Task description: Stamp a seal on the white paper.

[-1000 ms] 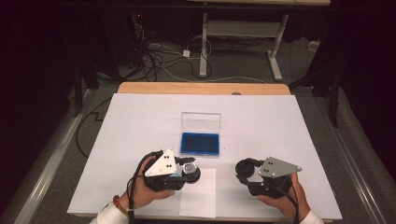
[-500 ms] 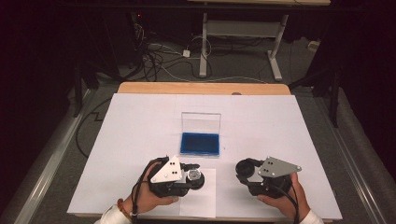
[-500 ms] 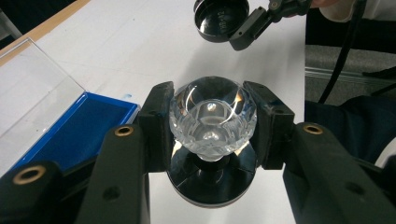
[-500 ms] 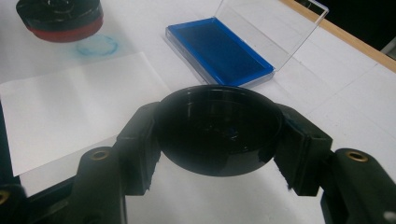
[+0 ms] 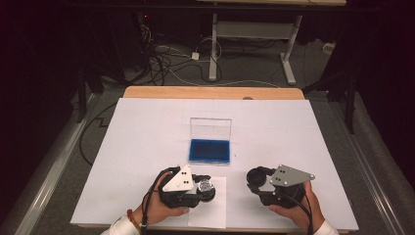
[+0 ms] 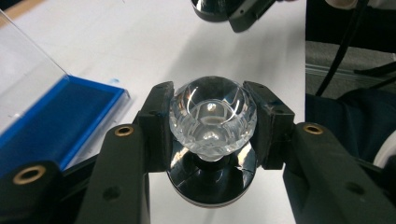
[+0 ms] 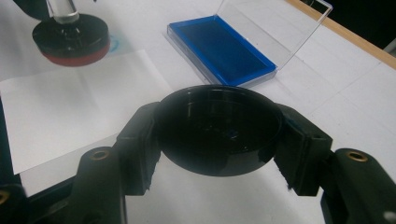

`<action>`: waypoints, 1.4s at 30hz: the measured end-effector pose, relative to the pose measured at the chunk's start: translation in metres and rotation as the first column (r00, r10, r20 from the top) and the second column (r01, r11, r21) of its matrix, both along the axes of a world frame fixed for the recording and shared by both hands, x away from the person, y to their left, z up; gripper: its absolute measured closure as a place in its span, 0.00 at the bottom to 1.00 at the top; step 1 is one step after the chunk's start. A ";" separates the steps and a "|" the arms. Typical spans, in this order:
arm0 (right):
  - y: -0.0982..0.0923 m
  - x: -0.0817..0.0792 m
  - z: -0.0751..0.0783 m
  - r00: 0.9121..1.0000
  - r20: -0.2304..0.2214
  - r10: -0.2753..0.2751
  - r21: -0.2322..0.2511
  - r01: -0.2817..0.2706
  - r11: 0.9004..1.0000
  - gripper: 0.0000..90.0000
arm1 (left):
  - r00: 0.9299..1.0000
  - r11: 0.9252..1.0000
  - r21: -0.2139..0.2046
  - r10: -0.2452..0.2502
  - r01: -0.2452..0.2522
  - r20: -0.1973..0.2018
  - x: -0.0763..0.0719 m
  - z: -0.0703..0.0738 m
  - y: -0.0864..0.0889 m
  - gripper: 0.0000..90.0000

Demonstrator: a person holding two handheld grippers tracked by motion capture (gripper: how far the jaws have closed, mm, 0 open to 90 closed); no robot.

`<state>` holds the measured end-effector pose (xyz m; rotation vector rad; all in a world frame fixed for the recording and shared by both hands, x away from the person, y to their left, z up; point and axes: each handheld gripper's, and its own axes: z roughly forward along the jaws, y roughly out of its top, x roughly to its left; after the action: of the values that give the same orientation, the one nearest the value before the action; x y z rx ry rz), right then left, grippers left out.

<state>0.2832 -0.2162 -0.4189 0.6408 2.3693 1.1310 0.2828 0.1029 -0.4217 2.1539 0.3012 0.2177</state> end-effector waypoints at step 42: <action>0.003 0.000 -0.004 1.000 -0.018 0.012 -0.025 -0.012 1.000 0.43 | 0.997 0.998 0.047 -0.039 0.042 -0.068 0.009 -0.026 -0.009 0.60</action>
<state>0.2829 -0.2134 -0.4226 0.6318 2.4019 1.1027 0.2915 0.0939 -0.4473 2.2167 0.2932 0.1307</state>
